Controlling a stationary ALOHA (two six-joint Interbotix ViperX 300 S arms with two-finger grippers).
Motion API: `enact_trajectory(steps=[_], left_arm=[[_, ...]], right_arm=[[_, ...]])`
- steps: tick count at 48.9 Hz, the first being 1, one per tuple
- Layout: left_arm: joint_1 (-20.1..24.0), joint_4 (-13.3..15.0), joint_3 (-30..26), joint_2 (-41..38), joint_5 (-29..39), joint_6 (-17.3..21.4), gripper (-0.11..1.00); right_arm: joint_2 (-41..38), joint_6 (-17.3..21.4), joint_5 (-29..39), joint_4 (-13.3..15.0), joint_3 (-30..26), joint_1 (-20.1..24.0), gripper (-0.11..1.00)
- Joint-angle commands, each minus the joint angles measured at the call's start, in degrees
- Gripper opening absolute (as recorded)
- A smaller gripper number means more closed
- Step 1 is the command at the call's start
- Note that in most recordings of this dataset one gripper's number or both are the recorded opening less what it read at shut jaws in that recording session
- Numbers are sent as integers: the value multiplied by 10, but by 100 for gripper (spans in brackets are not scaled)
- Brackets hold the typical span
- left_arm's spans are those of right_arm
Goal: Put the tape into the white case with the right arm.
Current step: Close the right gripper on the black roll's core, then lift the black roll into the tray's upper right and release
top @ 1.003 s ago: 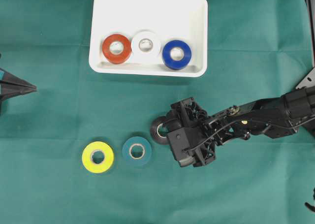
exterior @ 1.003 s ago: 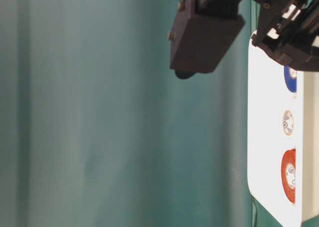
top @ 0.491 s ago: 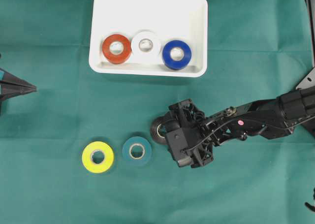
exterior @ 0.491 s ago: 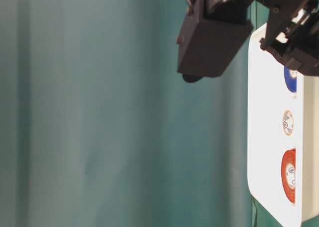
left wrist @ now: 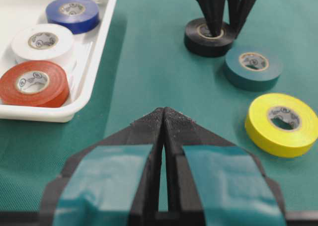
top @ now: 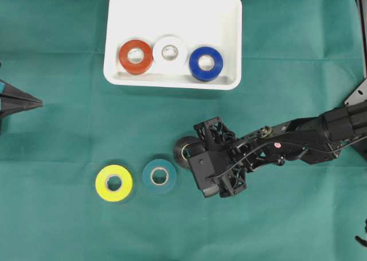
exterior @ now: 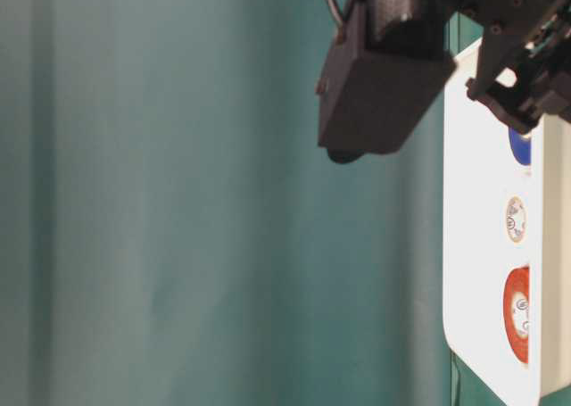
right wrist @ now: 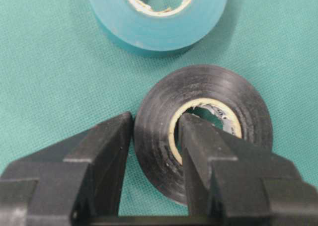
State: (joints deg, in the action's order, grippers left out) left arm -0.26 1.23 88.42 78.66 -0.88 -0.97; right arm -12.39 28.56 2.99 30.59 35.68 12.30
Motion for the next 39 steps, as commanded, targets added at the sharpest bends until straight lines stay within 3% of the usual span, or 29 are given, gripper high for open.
enact_trajectory(steps=[1, 19, 29, 39], left_arm=[[2, 1, -6, -4, -4, 1, 1], [2, 1, -6, -4, -4, 1, 1], [2, 0, -6, -4, -4, 1, 1], [2, 1, -6, -4, -4, 1, 1]], right_arm=[[18, -1, -3, 1, -11, -3, 2], [100, 2, 32, -1, -11, 2, 2], [108, 0, 33, 1, -12, -1, 2], [110, 0, 33, 1, -14, -46, 2]])
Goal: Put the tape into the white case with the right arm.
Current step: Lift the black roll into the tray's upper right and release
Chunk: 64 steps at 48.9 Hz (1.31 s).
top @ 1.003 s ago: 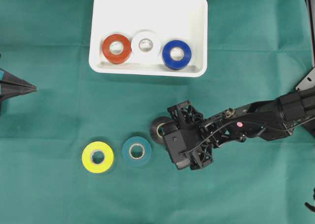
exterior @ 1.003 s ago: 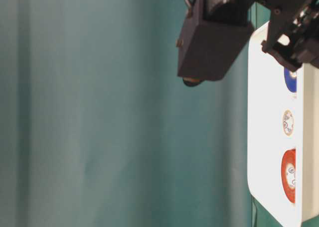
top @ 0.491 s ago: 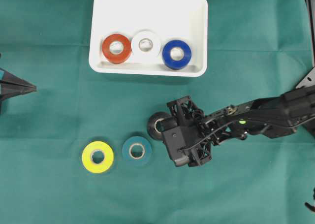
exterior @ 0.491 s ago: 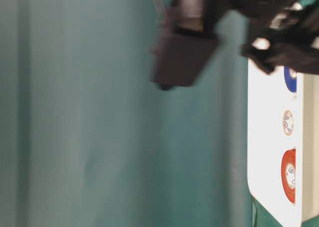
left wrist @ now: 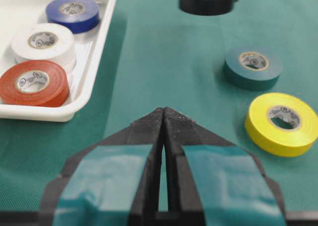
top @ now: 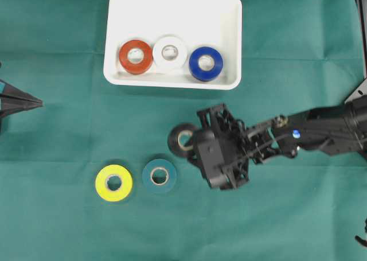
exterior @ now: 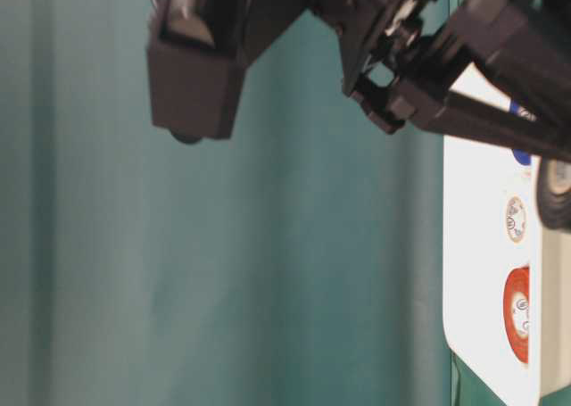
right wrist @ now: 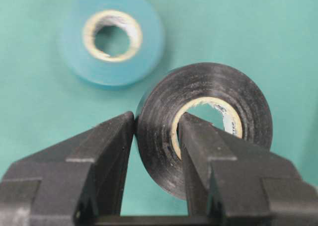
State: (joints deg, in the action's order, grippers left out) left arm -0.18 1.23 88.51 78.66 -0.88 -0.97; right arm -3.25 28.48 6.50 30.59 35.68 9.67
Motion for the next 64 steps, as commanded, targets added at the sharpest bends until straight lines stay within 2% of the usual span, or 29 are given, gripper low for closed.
enact_trajectory(steps=[1, 18, 38, 64], left_arm=[[1, 1, -7, -4, -4, 1, 1], [1, 1, -6, -4, -4, 1, 1], [1, 1, -6, -4, -4, 1, 1], [1, 1, -6, -4, -4, 1, 1]], right_arm=[[19, 1, -3, 1, -14, -25, 2], [49, -4, 0, 1, -7, -113, 2], [50, -4, 1, 1, 2, -229, 2], [50, -4, 4, 1, 18, -290, 2]])
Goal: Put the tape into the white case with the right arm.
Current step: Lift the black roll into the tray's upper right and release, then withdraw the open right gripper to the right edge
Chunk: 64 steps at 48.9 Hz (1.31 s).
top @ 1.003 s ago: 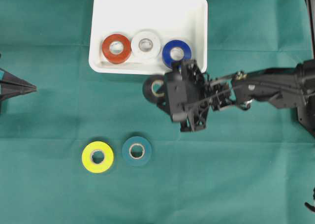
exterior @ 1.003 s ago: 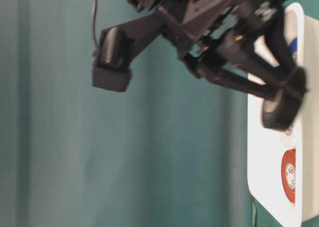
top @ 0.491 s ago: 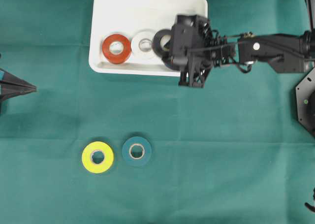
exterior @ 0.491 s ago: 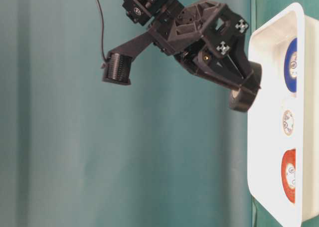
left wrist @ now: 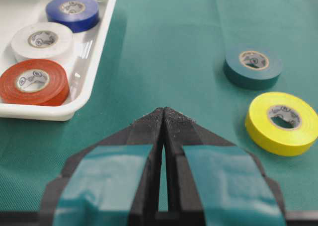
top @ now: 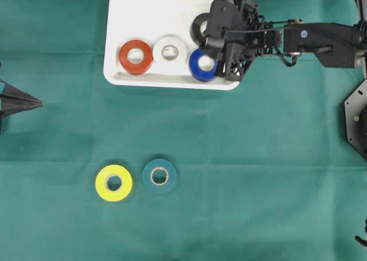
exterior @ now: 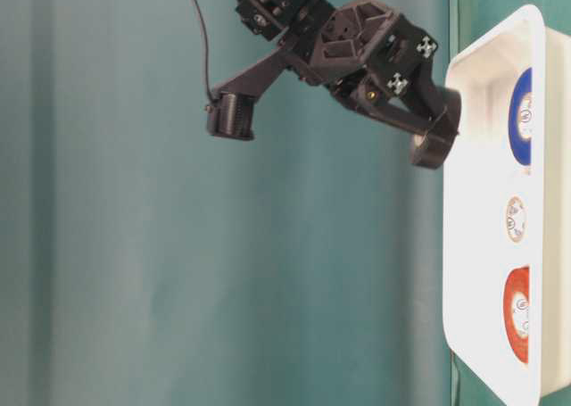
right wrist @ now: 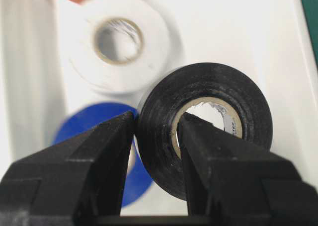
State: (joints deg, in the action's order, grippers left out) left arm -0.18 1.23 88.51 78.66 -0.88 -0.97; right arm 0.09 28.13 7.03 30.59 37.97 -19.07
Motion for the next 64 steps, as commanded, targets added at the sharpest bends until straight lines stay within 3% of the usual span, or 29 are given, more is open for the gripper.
enact_trajectory(steps=[1, 9, 17, 21, 41, 64], left_arm=[[1, 1, -7, -4, -4, 1, 1], [1, 1, -6, -4, -4, 1, 1], [1, 1, -6, -4, -4, 1, 1], [1, 1, -6, -4, -4, 1, 1], [1, 1, -6, -4, -4, 1, 1], [1, 1, -6, -4, -4, 2, 1]], right_arm=[[17, 0, -2, 1, -4, -3, 2], [17, 2, -2, 1, -1, -4, 5], [17, 2, -2, 1, 4, -4, 42], [17, 2, -2, 1, 7, -4, 52], [66, 3, -3, 1, 62, -4, 51], [229, 7, -69, -5, 227, 1, 51]])
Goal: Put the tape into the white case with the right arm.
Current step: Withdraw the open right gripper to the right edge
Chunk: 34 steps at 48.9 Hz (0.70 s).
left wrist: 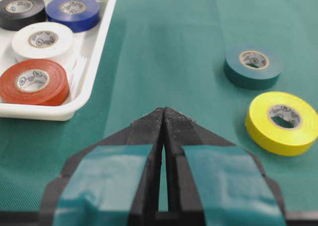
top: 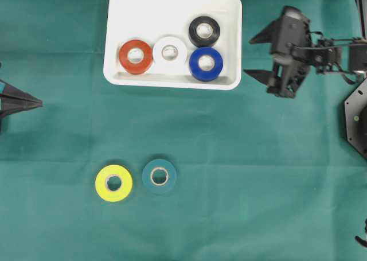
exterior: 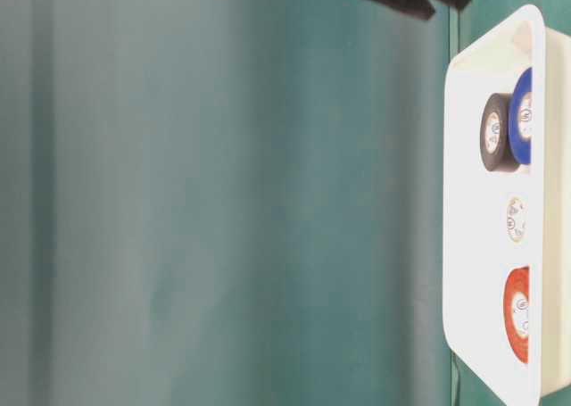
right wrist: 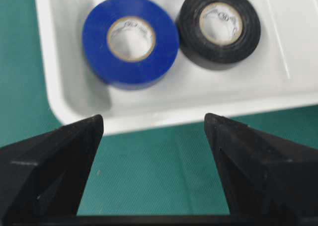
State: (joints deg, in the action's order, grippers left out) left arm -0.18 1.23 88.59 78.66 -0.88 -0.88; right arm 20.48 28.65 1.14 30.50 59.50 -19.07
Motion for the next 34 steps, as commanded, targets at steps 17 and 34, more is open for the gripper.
enact_trajectory(steps=[17, 34], left_arm=[[2, 1, -7, -4, -4, 1, 1], [2, 1, -7, -4, -4, 0, 1]], right_arm=[[100, 26, -9, -7, 78, 1, 51], [127, 48, -17, -8, 99, 18, 51]])
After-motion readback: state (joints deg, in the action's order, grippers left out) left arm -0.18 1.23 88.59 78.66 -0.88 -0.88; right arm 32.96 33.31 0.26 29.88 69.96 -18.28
